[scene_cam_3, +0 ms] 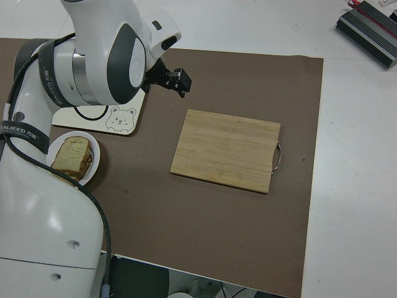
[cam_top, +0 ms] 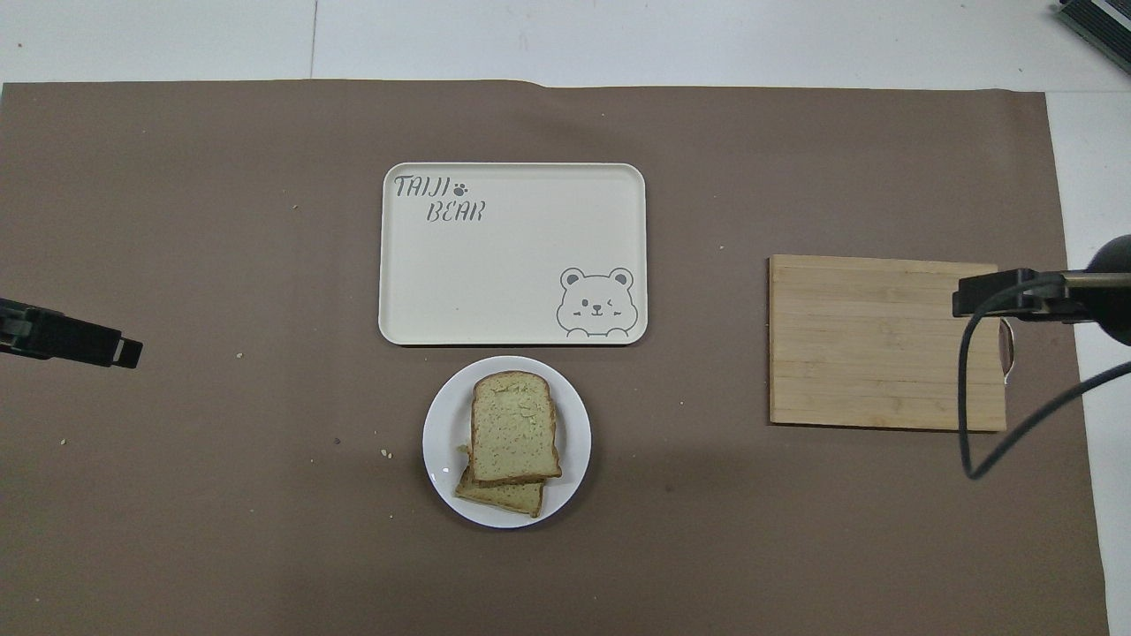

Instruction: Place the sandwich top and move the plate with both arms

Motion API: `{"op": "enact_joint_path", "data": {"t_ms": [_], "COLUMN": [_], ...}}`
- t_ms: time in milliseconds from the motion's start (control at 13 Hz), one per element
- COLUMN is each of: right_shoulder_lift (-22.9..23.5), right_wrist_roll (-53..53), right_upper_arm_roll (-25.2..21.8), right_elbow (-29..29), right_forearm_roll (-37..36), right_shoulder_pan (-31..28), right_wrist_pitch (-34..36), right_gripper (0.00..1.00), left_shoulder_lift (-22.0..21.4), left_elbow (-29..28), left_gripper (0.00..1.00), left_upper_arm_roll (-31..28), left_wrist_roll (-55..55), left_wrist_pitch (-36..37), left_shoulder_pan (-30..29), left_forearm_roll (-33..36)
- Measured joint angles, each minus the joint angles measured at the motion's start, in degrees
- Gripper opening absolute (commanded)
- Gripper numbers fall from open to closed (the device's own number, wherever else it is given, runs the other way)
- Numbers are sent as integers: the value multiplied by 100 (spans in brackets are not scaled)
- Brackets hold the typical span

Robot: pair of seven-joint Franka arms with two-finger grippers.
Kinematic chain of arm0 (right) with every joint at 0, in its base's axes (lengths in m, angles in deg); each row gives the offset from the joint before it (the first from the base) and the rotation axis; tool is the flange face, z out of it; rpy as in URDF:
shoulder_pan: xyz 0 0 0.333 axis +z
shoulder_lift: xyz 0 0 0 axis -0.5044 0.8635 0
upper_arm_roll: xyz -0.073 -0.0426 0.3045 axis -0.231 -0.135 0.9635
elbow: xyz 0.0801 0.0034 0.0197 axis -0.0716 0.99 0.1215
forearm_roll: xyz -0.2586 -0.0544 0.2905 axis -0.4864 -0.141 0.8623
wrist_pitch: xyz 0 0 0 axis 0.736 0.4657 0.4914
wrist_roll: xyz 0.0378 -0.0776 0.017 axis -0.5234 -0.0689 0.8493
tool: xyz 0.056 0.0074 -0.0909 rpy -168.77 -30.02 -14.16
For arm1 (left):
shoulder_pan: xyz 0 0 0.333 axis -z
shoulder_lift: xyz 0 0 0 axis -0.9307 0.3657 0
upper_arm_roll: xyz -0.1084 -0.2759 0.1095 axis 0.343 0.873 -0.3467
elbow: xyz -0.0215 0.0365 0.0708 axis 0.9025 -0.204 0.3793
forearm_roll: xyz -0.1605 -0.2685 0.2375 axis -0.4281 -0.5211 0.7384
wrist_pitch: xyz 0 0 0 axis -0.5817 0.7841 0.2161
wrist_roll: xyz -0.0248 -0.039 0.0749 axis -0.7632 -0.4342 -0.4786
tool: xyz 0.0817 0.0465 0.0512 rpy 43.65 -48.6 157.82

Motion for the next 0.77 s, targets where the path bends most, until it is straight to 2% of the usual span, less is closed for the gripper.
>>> {"op": "enact_joint_path", "data": {"t_ms": [385,538,769], "right_shoulder_lift": [-90,-91,-92], "right_wrist_roll": [0,0,0], "right_upper_arm_roll": [-26,-40,-50], "right_elbow": [-96,-103,-113], "right_forearm_roll": [21,24,26], "right_shoulder_pan": [-46,-46,-47], "right_wrist_pitch": [216,216,216], "right_gripper": [100,100,100], "left_shoulder_lift": [-62,-84,-103], "left_elbow": [-1669,-2336,-3213], "left_gripper": [100,100,100], "left_upper_arm_roll": [29,34,24], "left_wrist_roll": [-1,-45,-797], "left_wrist_pitch": [-1552,-2130,-2715], "left_shoulder_pan": [311,448,492], "left_forearm_roll": [-1113,-1742,-2889]}}
